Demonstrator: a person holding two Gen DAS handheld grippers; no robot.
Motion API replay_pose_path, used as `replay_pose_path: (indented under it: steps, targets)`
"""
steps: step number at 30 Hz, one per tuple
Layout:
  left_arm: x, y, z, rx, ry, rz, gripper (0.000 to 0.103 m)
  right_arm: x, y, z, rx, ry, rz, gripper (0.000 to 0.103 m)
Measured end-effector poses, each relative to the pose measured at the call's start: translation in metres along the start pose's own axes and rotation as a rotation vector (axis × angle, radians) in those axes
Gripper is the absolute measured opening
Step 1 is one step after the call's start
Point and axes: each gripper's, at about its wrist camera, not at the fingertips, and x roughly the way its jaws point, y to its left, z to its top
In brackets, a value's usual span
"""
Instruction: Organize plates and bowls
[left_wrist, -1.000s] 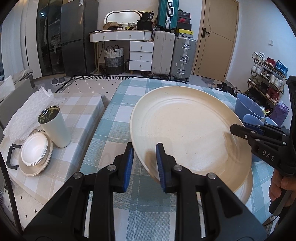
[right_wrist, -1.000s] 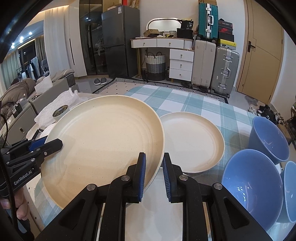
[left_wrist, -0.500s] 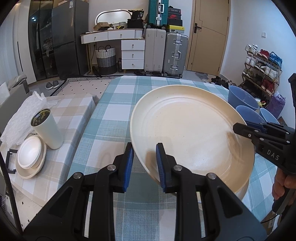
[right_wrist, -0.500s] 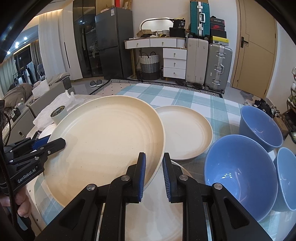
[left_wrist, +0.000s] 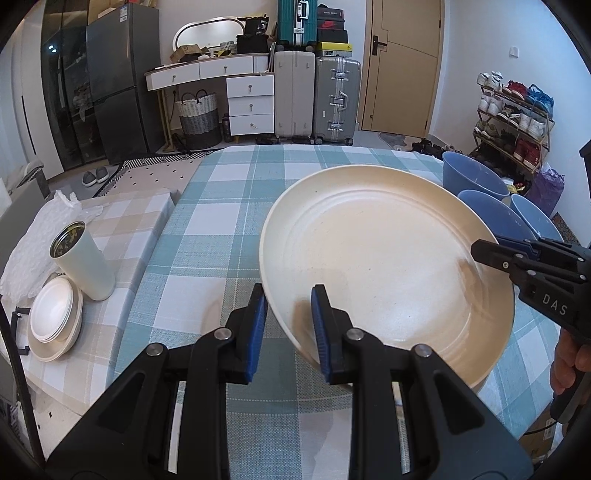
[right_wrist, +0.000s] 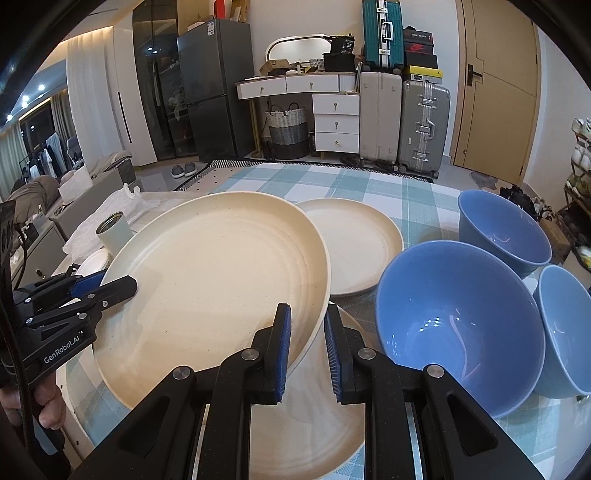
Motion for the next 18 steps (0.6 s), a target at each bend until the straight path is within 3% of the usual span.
replay_pose_path:
  steps: [18]
  targets:
    - [0.019,-0.019,-0.01,0.055,0.039,-0.011,0.021,-0.003,-0.016,-0.023,0.032,0.015,-0.026,0.019]
